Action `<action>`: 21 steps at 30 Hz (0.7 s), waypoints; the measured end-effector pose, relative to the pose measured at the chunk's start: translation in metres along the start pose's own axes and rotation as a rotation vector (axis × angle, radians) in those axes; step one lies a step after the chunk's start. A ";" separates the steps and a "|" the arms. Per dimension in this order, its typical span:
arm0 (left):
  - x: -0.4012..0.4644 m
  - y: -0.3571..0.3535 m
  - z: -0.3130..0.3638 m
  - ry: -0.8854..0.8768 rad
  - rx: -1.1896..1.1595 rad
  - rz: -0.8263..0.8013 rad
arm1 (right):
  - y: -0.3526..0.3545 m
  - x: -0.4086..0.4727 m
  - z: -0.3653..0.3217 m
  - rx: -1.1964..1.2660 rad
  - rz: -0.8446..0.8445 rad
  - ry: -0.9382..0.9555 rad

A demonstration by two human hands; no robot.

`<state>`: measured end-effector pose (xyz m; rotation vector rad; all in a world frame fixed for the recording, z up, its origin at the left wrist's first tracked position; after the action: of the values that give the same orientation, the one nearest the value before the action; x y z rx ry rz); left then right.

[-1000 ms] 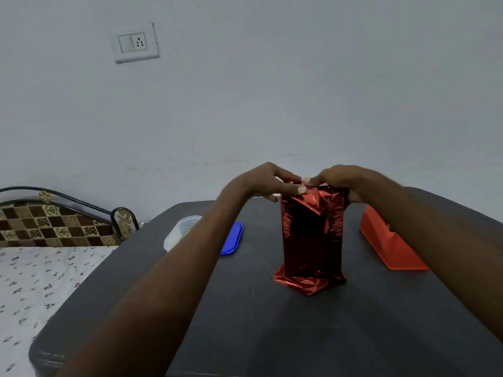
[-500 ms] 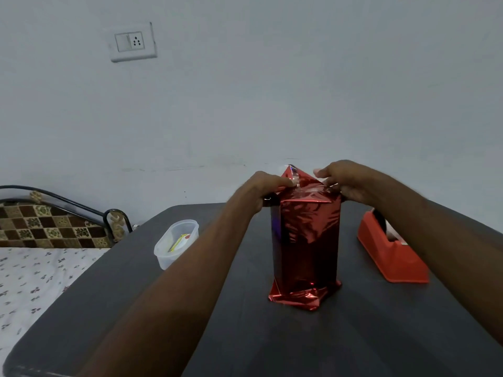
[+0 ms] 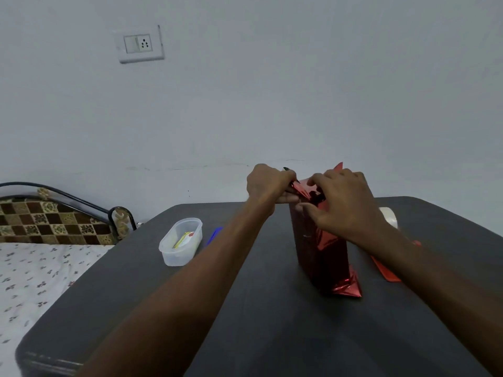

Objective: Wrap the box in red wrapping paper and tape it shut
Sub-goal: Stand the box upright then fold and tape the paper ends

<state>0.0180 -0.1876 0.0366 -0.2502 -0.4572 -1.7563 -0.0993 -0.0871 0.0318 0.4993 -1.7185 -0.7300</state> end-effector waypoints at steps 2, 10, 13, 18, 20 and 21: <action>-0.006 -0.001 0.011 -0.094 0.056 -0.012 | -0.001 -0.004 0.008 0.094 0.048 -0.007; -0.010 0.003 0.058 -0.583 0.454 -0.140 | -0.012 0.002 0.055 0.564 -0.116 -0.152; -0.003 -0.004 0.055 -0.617 0.640 -0.385 | -0.020 0.013 0.064 0.677 -0.229 -0.142; 0.008 -0.020 0.060 -0.707 0.632 -0.310 | -0.032 0.028 0.075 0.827 -0.378 -0.113; 0.016 -0.025 0.063 -0.686 0.611 -0.319 | -0.032 0.030 0.078 0.888 -0.415 -0.125; 0.020 -0.027 0.064 -0.674 0.603 -0.336 | -0.032 0.032 0.079 0.908 -0.442 -0.122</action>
<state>-0.0174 -0.1730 0.0978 -0.3413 -1.5563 -1.7320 -0.1854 -0.1143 0.0186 1.5148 -2.0276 -0.2292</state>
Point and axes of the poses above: each hand's wrist, its own x-axis towards the middle knuckle, its own y-axis out of the back of the hand, z = x × y, the point moved 6 cm from there along x, towards the middle knuckle, and after that the axes turned 15 degrees about -y, right-handed, at the moved point
